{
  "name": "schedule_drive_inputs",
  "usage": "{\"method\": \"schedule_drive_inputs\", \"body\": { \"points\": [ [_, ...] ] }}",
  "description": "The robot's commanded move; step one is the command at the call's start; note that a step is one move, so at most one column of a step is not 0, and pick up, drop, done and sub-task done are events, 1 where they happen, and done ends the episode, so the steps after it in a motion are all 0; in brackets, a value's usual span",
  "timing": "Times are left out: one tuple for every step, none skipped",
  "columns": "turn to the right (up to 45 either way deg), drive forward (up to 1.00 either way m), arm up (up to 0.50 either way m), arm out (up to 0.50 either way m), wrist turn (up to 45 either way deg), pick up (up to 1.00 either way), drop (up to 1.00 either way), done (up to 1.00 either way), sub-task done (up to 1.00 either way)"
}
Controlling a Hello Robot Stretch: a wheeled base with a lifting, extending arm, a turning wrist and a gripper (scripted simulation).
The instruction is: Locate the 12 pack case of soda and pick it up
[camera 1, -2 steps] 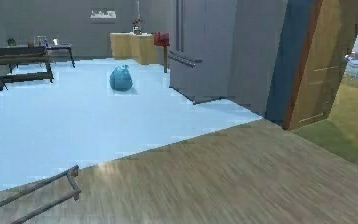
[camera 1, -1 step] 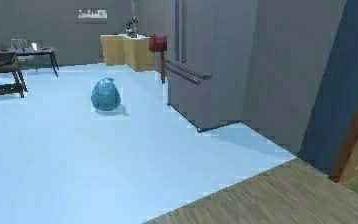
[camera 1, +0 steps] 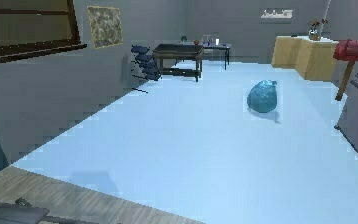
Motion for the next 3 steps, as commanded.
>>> {"method": "schedule_drive_inputs", "body": {
  "points": [
    [0.0, 0.05, 0.00, 0.00, 0.0, 0.00, 0.00, 0.00, 0.00],
    [15.0, 0.00, 0.00, 0.00, 0.0, 0.00, 0.00, 0.00, 0.00],
    [0.0, 0.80, 0.00, 0.00, 0.0, 0.00, 0.00, 0.00, 0.00]
  ]
}}
